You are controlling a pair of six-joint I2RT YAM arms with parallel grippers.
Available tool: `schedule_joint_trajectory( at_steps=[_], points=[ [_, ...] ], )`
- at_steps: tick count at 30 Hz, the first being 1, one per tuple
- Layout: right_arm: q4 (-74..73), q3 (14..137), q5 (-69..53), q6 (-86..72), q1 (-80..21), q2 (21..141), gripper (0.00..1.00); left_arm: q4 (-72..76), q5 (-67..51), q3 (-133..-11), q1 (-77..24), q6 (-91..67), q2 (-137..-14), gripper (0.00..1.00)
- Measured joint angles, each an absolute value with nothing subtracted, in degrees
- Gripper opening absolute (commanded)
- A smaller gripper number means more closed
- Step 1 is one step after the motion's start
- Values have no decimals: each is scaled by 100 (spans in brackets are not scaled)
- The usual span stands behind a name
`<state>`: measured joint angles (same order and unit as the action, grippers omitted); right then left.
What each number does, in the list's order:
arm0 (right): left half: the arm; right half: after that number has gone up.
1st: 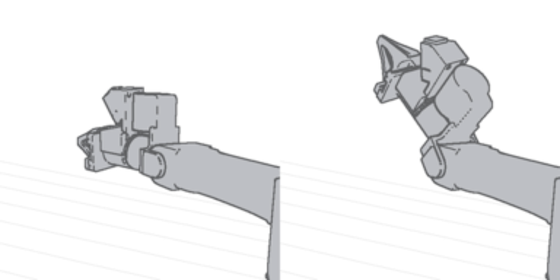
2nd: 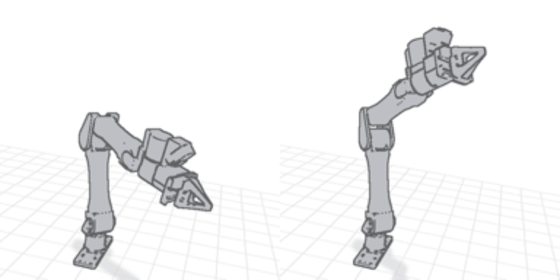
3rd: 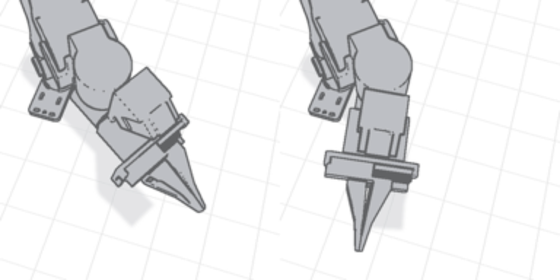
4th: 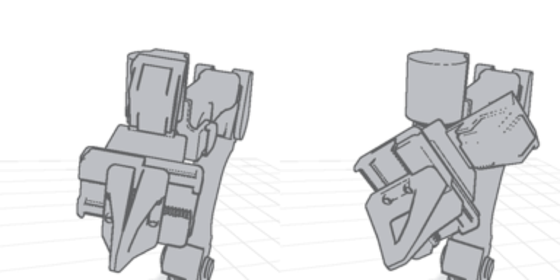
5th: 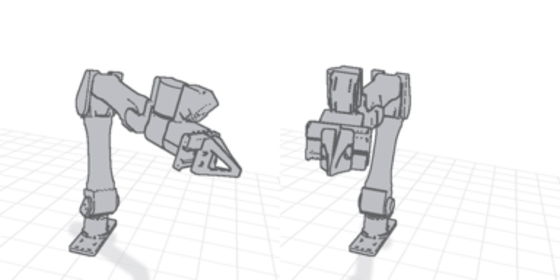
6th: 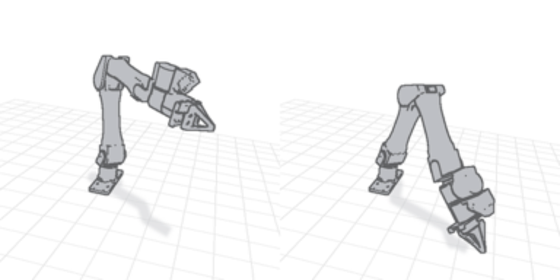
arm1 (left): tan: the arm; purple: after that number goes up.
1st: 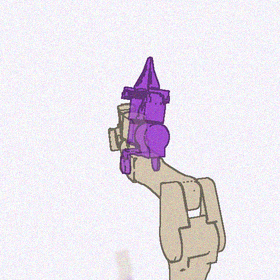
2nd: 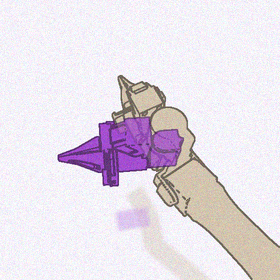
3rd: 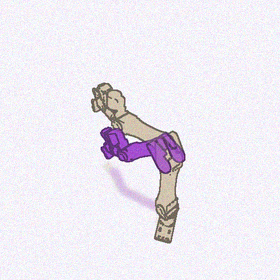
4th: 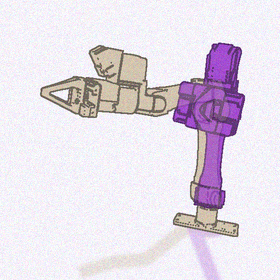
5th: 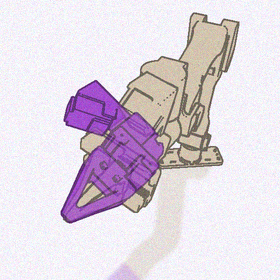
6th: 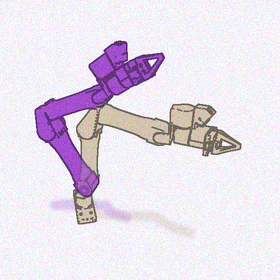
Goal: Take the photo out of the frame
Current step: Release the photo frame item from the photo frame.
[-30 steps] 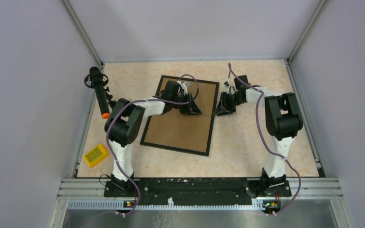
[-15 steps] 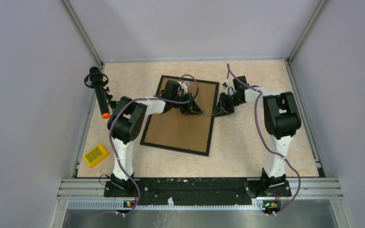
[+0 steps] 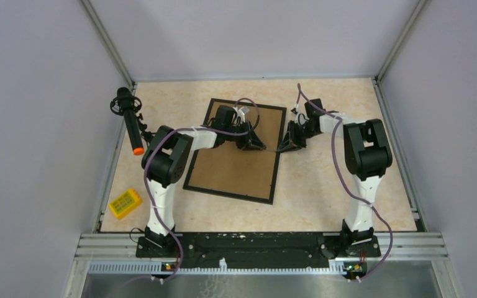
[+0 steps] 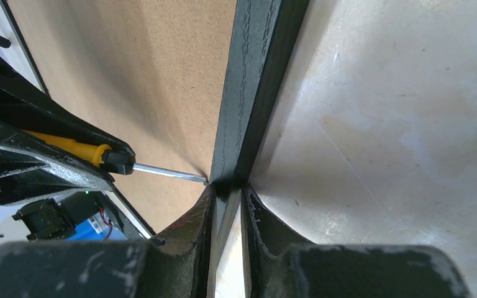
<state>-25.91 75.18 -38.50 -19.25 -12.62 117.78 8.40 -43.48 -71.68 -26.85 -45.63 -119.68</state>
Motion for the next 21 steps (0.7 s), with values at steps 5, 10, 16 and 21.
schedule_joint_trajectory(
  at_steps=[5, 10, 16, 21],
  points=[
    [-2729, 7627, -3854, -1955, -1262, 11856, 0, 832, -4362, -7205, -2698, -4595, -11992, 0],
    [-2902, 7769, -3870, -2001, -1262, 11946, 0, 672, -4318, -7295, -2727, -4543, -11992, 0],
    [-3055, 7891, -3883, -2071, -1256, 12033, 0, 167, -3791, -7524, -2974, -4163, -11799, 0],
    [-3148, 7961, -3883, -2106, -1249, 12079, 0, -362, -2947, -7688, -3343, -3848, -11563, 0]
  ],
)
